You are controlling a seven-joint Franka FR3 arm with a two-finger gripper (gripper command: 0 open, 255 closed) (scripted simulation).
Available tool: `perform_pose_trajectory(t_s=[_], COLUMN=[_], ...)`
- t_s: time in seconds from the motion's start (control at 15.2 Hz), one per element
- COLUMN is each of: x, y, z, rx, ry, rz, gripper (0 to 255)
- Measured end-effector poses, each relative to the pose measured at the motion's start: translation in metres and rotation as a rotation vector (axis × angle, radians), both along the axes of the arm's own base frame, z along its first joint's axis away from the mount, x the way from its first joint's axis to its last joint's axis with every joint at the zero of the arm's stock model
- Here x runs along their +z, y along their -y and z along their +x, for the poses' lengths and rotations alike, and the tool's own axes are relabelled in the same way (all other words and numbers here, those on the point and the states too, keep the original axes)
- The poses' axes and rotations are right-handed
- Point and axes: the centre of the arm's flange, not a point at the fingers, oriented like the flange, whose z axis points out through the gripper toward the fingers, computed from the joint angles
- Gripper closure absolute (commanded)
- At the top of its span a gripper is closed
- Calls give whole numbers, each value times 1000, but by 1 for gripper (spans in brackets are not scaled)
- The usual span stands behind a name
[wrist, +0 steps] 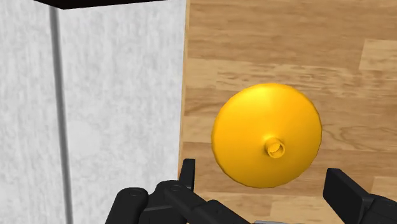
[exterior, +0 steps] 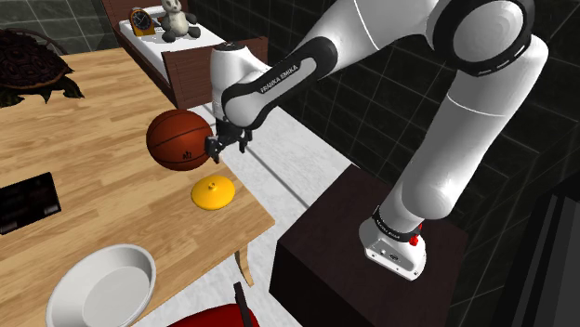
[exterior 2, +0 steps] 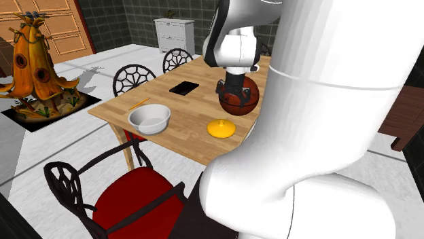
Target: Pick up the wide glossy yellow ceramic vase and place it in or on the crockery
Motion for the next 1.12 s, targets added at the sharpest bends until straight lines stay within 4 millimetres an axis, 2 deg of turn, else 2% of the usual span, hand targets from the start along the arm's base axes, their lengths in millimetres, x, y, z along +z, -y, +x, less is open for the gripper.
perform_pose_trajectory(t_s=[0.53,0.99,1.12], x=[-80,-120,-126], y=[-48,-54,-55], z=[37,38,39], rx=[3,3,3], ry=[-33,-36,-36], rz=[0,-1,-1], gripper=[0,0,0])
